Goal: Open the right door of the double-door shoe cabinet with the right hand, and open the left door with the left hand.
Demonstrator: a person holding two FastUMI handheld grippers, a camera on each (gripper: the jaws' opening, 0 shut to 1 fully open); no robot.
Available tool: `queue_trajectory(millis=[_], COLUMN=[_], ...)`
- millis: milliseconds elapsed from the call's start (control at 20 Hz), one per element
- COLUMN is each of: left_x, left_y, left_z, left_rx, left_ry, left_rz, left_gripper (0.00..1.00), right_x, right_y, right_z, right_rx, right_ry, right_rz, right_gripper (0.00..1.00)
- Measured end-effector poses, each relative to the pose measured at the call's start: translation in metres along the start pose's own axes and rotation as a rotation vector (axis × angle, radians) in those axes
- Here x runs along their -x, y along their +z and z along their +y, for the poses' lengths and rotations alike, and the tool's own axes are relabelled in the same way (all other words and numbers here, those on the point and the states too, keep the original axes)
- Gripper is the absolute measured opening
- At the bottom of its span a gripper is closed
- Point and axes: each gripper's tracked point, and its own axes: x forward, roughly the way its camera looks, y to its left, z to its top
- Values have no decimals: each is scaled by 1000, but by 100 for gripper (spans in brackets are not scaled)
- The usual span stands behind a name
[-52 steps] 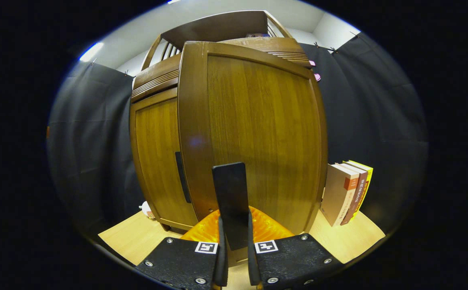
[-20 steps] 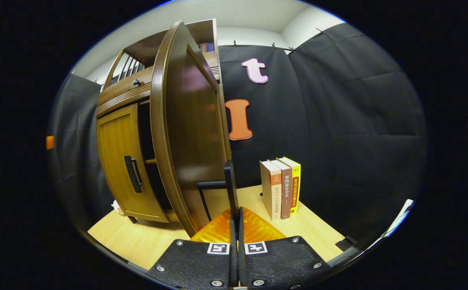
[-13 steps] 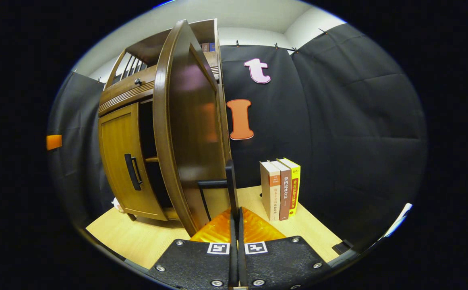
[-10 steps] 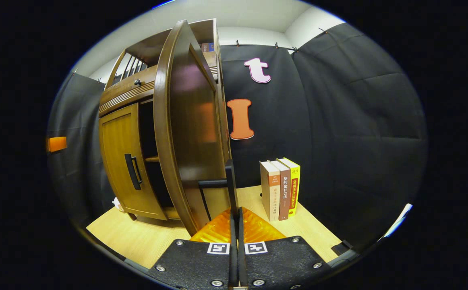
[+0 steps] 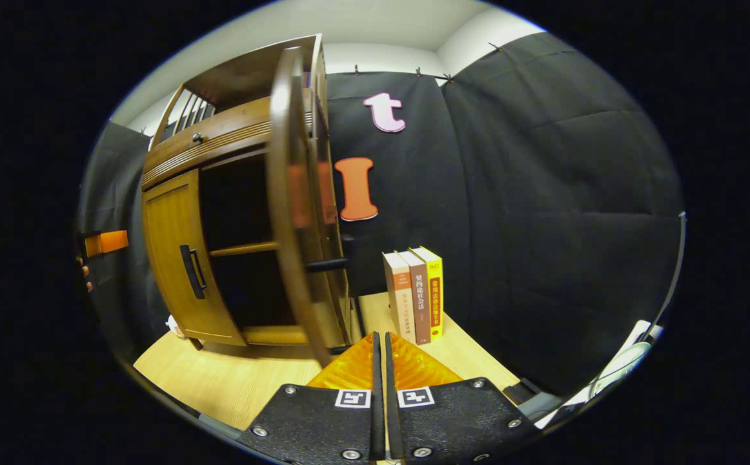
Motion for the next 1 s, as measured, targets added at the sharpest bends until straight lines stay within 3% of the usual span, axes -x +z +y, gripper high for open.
queue_trajectory(millis=[50, 100, 150, 350, 550, 650, 700, 1000], left_x=[-7, -14, -21, -56, -92, -110, -118, -163], left_y=[-4, -9, -12, -34, -55, -67, -74, -108], left_z=[-5, -10, -13, -23, -24, -23, -22, -11], left_rx=[-2, -6, -12, -9, -50, -32, -25, 57], left_ry=[-8, -18, -23, -56, -59, -68, -75, -83], left_rz=[2, 0, -5, 10, 31, 41, 48, 72], left_gripper=[94, 94, 94, 95, 100, 94, 94, 94], right_x=[4, 7, 10, 23, 31, 34, 36, 39], right_y=[0, 0, -3, -3, 3, 2, 2, 17], right_z=[-9, -16, -20, -35, -43, -44, -40, -37], right_rx=[-2, -2, -2, -2, 21, 32, 24, 41], right_ry=[-19, -39, -53, -108, -168, -188, -185, -239], right_rz=[-5, -9, -5, -2, -11, -3, 1, -17], right_gripper=[12, 1, 1, 13, 63, 87, 94, 93])
